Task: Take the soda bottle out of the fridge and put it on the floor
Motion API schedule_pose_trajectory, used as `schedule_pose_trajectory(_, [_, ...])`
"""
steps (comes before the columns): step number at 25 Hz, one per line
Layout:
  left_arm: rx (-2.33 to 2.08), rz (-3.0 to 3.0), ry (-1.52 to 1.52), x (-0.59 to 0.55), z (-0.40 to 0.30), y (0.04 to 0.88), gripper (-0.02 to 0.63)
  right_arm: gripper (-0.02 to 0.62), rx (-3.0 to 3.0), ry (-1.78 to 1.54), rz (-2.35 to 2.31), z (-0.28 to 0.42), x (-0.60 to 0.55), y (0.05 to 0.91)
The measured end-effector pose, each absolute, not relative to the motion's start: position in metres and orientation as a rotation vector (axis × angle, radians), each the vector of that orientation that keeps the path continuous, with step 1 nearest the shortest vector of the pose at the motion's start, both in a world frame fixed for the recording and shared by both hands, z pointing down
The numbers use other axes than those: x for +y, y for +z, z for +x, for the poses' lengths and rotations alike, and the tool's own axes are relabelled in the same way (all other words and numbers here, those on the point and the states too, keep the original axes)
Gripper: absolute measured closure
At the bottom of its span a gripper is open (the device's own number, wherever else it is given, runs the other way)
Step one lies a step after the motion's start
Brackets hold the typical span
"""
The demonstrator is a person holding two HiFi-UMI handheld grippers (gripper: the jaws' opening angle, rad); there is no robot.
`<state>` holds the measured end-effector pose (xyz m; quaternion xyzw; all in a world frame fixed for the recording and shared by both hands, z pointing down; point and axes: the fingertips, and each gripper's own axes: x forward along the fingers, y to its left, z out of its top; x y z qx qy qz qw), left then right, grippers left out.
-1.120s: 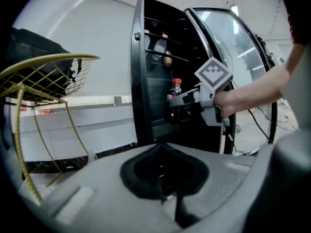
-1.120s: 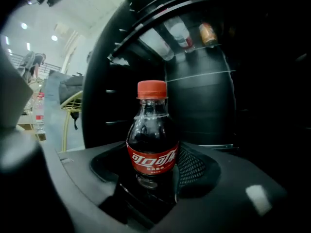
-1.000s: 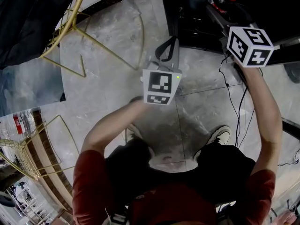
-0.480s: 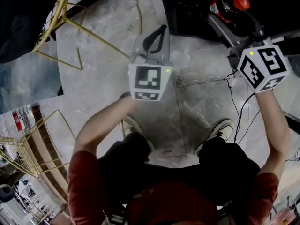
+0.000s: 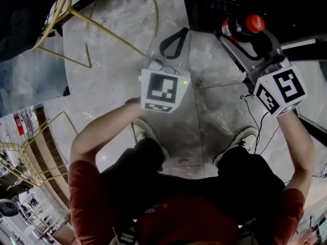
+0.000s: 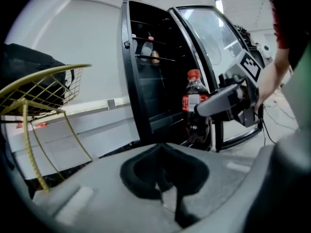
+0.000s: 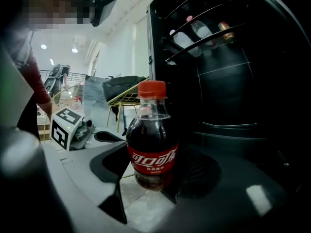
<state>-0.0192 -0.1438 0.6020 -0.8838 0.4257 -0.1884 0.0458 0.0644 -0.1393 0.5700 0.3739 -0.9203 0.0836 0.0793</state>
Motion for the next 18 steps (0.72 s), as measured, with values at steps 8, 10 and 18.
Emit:
schedule_pose_trajectory(8, [1.205,-2.755,-0.507,-0.13,-0.018,0.609,0.606,0.301,-2.71,0.284,1.051,0.058,-0.124,0.606])
schedule_pose_trajectory(10, [1.216,-2.786,-0.458,-0.128,-0.019,0.613,0.606,0.301,-2.695,0.279,1.036,0.057,-0.119,0.617])
schedule_pose_trajectory(18, [1.173,-2.828,-0.428,-0.125,-0.016,0.625,0.606,0.301,-2.664,0.314,1.006,0.05,-0.111,0.644])
